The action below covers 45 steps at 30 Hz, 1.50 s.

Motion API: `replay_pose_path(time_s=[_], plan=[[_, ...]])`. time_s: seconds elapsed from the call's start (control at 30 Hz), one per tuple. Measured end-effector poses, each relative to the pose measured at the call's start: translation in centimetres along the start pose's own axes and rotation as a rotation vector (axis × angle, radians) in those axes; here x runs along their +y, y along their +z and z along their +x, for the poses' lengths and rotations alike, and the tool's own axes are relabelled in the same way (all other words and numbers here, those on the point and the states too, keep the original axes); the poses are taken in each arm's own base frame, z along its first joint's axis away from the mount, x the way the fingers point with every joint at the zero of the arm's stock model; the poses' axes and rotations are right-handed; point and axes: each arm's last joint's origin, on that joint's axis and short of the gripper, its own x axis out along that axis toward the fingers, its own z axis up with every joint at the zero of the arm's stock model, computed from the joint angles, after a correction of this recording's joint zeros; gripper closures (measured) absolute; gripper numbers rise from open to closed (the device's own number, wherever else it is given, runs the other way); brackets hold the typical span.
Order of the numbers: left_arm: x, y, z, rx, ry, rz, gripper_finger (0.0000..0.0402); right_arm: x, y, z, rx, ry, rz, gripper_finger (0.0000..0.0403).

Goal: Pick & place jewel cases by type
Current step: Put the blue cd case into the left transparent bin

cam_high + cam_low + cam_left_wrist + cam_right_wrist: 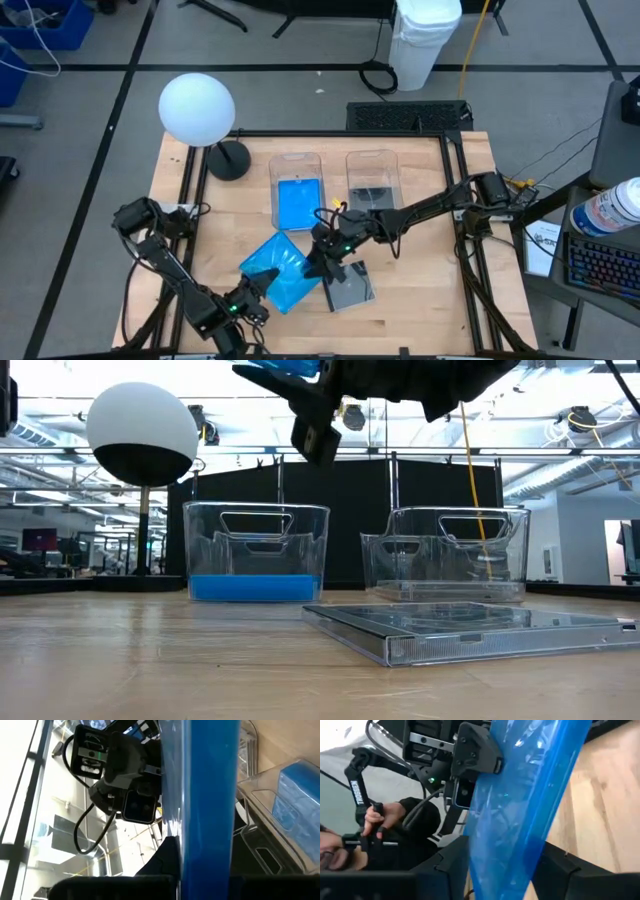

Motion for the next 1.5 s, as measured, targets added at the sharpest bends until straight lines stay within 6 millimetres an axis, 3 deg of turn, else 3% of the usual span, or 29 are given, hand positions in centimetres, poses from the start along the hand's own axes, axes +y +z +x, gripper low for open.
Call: replay_pose_path(time_s=[0.27, 0.43, 0.7, 0.87, 1.07, 1.23, 1.37, 1.5], plan=[[0.2, 0.2, 0.1, -0.001, -0.007, -0.016, 0.0387, -0.1, -0.1, 0.0, 0.014, -0.012, -0.045, 0.0379], [0.3, 0.3, 0.1, 0.003, -0.003, -0.077, 0.0372, -0.2, -0.1, 0.0, -0.008, -0.043, -0.072, 0.0381], [1.4, 0.6, -2.2, -0.068, 0.014, -0.147, 0.0242, 0.1, 0.1, 0.1, -0.047, -0.055, -0.184, 0.0382], [2.0, 0.1, -4.1, -0.121, 0.036, -0.226, 0.0186, 0.2, 0.3, 0.1, -0.075, -0.054, -0.206, 0.0382], [2.1, -0.6, -7.4, -0.223, 0.031, -0.623, 0.0158, 0.8, 2.3, -1.3, -0.183, -0.070, -0.231, 0.0382], [1.4, -1.4, -10.4, -0.324, 0.016, -0.814, 0.0195, 0.3, 5.0, -5.2, -0.198, -0.335, -0.239, 0.0382], [0.7, -2.2, -11.5, -0.386, -0.062, -0.887, 0.0279, -0.6, 7.0, -8.3, -0.156, -0.493, -0.229, 0.0382], [0.0, -2.7, -10.5, -0.361, -0.248, -0.944, 0.0380, -1.7, 8.4, -10.2, -0.163, -0.515, -0.269, 0.0382]])
